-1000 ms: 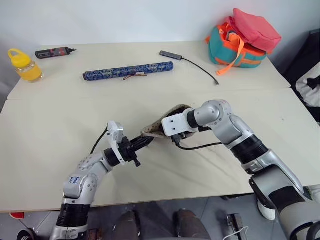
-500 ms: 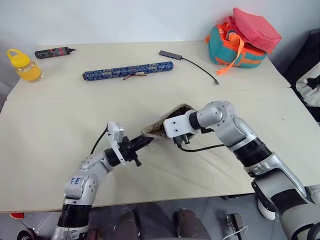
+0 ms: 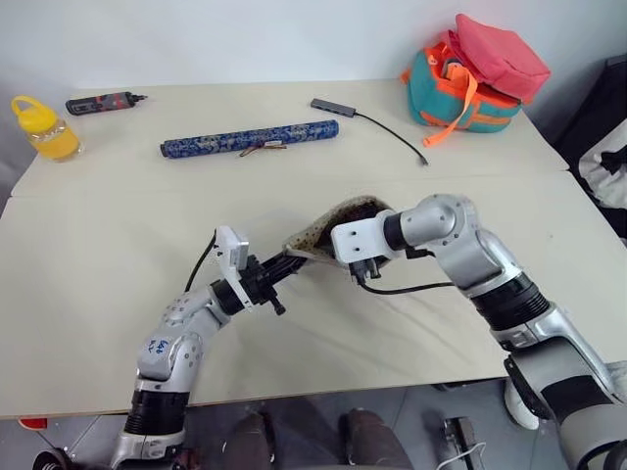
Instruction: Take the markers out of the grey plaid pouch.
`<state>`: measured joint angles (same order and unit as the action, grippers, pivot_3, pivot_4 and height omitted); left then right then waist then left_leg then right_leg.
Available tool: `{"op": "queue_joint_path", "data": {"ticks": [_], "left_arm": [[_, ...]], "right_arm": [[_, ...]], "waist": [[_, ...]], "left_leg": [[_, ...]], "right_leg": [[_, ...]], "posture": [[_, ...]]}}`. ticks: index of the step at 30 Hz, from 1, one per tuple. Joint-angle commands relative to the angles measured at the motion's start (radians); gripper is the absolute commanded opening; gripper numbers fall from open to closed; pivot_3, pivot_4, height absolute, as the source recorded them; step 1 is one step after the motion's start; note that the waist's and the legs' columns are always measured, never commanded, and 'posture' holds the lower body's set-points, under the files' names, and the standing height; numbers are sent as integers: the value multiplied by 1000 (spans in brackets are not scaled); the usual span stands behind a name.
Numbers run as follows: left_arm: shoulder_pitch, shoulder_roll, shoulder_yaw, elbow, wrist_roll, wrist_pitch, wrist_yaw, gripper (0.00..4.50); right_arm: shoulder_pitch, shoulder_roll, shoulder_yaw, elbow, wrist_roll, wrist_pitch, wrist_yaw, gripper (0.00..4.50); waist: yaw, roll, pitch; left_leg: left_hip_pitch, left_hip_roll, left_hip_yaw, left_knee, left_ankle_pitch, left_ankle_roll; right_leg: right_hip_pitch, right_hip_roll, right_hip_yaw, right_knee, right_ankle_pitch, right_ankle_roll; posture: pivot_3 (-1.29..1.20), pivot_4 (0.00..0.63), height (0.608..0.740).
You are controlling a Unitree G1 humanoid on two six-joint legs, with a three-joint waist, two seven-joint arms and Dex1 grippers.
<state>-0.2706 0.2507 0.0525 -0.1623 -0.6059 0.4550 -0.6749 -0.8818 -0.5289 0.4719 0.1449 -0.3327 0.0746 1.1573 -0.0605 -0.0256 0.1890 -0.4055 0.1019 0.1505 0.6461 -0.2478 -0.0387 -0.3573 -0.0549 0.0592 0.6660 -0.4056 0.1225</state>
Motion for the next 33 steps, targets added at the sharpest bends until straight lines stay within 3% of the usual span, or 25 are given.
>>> {"op": "queue_joint_path", "data": {"ticks": [1, 4, 5, 6, 13, 14, 26, 33], "left_arm": [[-44, -26, 64, -50, -87, 3, 30, 0], [-41, -30, 70, -47, -100, 19, 40, 0], [-38, -29, 70, -46, -100, 22, 40, 0], [-33, -27, 69, -46, -101, 26, 41, 0], [-15, -18, 48, -44, -81, 22, 20, 0], [-14, -16, 42, -45, -75, 20, 17, 0], [2, -17, 37, -67, -68, 30, 36, 0], [-4, -21, 40, -57, -62, 21, 52, 0]], "right_arm": [[7, 15, 15, -14, 12, -15, 14, 1271], [6, 11, 14, -20, -4, -28, 2, 2266], [5, 8, 13, -23, -6, -29, 4, 2359], [1, 3, 14, -25, -14, -47, -3, 2823], [2, 3, 11, -46, 2, -72, 18, 2823], [2, 2, 12, -47, 0, -81, 19, 2440], [-15, 1, -3, -12, -12, -109, 7, 2440], [-30, -33, -34, -74, 60, -120, 86, 2440]], "waist": [[-1, 0, 0], [0, 0, 0], [0, 0, 0], [0, 0, 0], [0, 0, 0], [0, 0, 0], [0, 0, 0], [1, 0, 0]], "left_leg": [[0, 0, 0, 0, 0, 0], [0, 0, 0, 0, 0, 0], [0, 0, 0, 0, 0, 0], [0, 0, 0, 0, 0, 0], [0, 0, 0, 0, 0, 0], [0, 0, 0, 0, 0, 0], [0, 0, 0, 0, 0, 0], [0, 0, 0, 0, 0, 0]], "right_leg": [[0, 0, 0, 0, 0, 0], [0, 0, 0, 0, 0, 0], [0, 0, 0, 0, 0, 0], [0, 0, 0, 0, 0, 0], [0, 0, 0, -1, 0, 0], [0, 0, 0, -1, 0, 0], [1, 0, 0, -1, 0, 0], [1, 0, -1, -2, 0, 0]], "posture": [[0, 150, 740], [0, 150, 740], [0, 150, 740], [0, 150, 740], [0, 150, 740], [0, 150, 740], [0, 150, 740], [0, 150, 740]]}}
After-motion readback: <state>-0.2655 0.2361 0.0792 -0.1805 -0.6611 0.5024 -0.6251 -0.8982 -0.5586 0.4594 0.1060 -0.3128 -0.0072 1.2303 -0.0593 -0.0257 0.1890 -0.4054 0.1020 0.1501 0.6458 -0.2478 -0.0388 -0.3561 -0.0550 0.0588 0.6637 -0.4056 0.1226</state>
